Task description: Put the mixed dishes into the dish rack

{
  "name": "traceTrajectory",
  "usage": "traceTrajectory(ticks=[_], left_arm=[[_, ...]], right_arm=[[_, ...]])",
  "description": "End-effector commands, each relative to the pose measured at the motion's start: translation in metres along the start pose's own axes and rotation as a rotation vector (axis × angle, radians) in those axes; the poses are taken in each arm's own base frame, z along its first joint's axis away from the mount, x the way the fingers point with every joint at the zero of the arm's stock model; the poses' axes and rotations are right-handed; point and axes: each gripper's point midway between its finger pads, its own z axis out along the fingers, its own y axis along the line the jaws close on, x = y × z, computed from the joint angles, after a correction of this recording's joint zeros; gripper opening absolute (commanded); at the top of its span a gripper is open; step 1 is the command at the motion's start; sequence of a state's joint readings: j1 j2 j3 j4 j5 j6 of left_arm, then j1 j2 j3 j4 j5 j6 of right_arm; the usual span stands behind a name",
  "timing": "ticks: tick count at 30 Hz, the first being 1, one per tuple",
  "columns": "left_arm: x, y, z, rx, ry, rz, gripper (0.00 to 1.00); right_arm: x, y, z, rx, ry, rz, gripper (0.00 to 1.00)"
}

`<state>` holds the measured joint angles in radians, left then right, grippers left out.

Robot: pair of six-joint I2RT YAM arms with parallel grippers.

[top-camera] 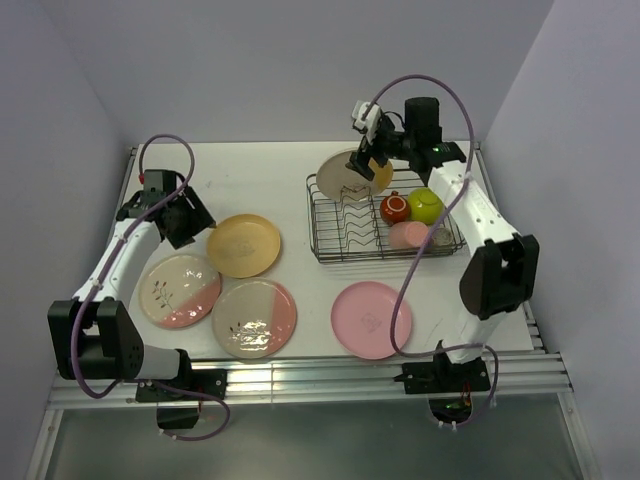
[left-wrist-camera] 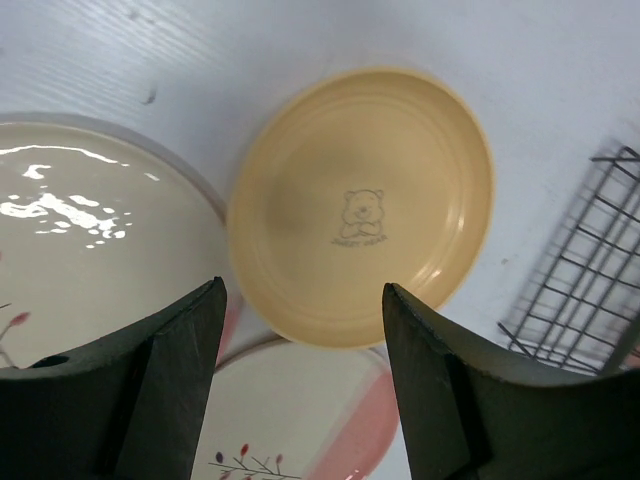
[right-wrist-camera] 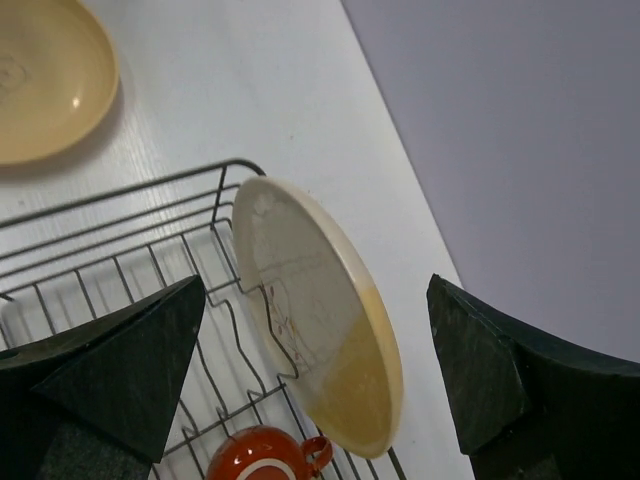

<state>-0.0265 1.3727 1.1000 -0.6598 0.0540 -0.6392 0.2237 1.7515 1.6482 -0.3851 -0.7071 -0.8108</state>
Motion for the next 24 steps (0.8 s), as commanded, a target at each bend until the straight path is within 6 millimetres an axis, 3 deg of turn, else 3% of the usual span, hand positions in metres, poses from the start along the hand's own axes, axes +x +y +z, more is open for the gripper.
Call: traceTrajectory(ticks=[1, 2, 4, 5, 6, 8, 9, 10, 11, 12, 13, 14, 15, 16, 17, 19, 20, 21, 23, 24], left_arm=[[-0.005, 0.034, -0.003, -0.157, -0.044, -0.002, 0.7], [-0.003, 0.045, -0.004, -0.196, -0.045, -0.011, 0.69], [-0.003, 0.07, -0.008, -0.256, -0.051, -0.059, 0.68], [0.009, 0.081, -0.008, -0.282, -0.02, -0.065, 0.67], [0.015, 0.083, -0.01, -0.278, -0.005, -0.062, 0.66], [0.028, 0.09, -0.017, -0.281, 0.012, -0.064, 0.66], [0.028, 0.087, -0.025, -0.26, -0.01, -0.072, 0.66], [0.027, 0.086, -0.029, -0.251, -0.02, -0.073, 0.66], [0.028, 0.085, -0.035, -0.248, -0.02, -0.079, 0.66], [0.027, 0.085, -0.037, -0.253, -0.022, -0.076, 0.66], [0.026, 0.085, -0.038, -0.256, -0.025, -0.079, 0.67], [0.025, 0.086, -0.039, -0.263, -0.03, -0.082, 0.67], [0.021, 0.082, -0.04, -0.242, -0.049, -0.085, 0.68], [0.019, 0.073, -0.041, -0.201, -0.046, -0.085, 0.68], [0.017, 0.068, -0.041, -0.178, -0.048, -0.082, 0.68], [0.01, 0.059, -0.041, -0.141, -0.053, -0.076, 0.69], [0.008, 0.054, -0.041, -0.122, -0.047, -0.07, 0.68], [0.008, 0.053, -0.039, -0.12, -0.038, -0.06, 0.68], [0.006, 0.054, -0.037, -0.12, -0.043, -0.053, 0.68], [0.009, 0.053, -0.036, -0.112, -0.036, -0.052, 0.68]], right_arm=[[-0.058, -0.002, -0.019, 0.091, -0.139, 0.059, 1.0], [-0.076, 0.002, -0.025, 0.119, -0.171, 0.073, 1.0], [-0.087, 0.003, -0.026, 0.201, -0.217, 0.254, 1.0], [-0.107, 0.011, -0.032, 0.217, -0.262, 0.296, 1.0], [-0.113, 0.017, -0.033, 0.221, -0.282, 0.366, 1.0], [-0.128, 0.046, -0.031, 0.134, -0.292, 0.496, 1.0], [-0.143, 0.076, -0.023, 0.063, -0.252, 0.552, 1.0], [-0.149, 0.088, -0.019, 0.06, -0.214, 0.62, 1.0], [-0.146, 0.105, -0.005, 0.044, -0.145, 0.671, 1.0], [-0.162, 0.14, -0.003, -0.012, -0.056, 0.715, 1.0], [-0.163, 0.151, 0.002, 0.006, 0.01, 0.787, 1.0], [-0.145, 0.174, 0.026, -0.03, 0.137, 0.83, 1.0], [-0.151, 0.192, 0.017, -0.068, 0.234, 0.853, 1.0], [-0.156, 0.222, 0.021, -0.127, 0.3, 0.843, 1.0], [-0.136, 0.241, 0.038, -0.124, 0.414, 0.841, 1.0], [-0.134, 0.278, 0.035, -0.137, 0.513, 0.776, 1.0], [-0.126, 0.284, 0.037, -0.093, 0.542, 0.742, 1.0], [-0.105, 0.282, 0.04, 0.022, 0.587, 0.698, 1.0], [-0.099, 0.295, 0.035, 0.028, 0.606, 0.682, 1.0], [-0.081, 0.303, 0.038, 0.039, 0.635, 0.692, 1.0]])
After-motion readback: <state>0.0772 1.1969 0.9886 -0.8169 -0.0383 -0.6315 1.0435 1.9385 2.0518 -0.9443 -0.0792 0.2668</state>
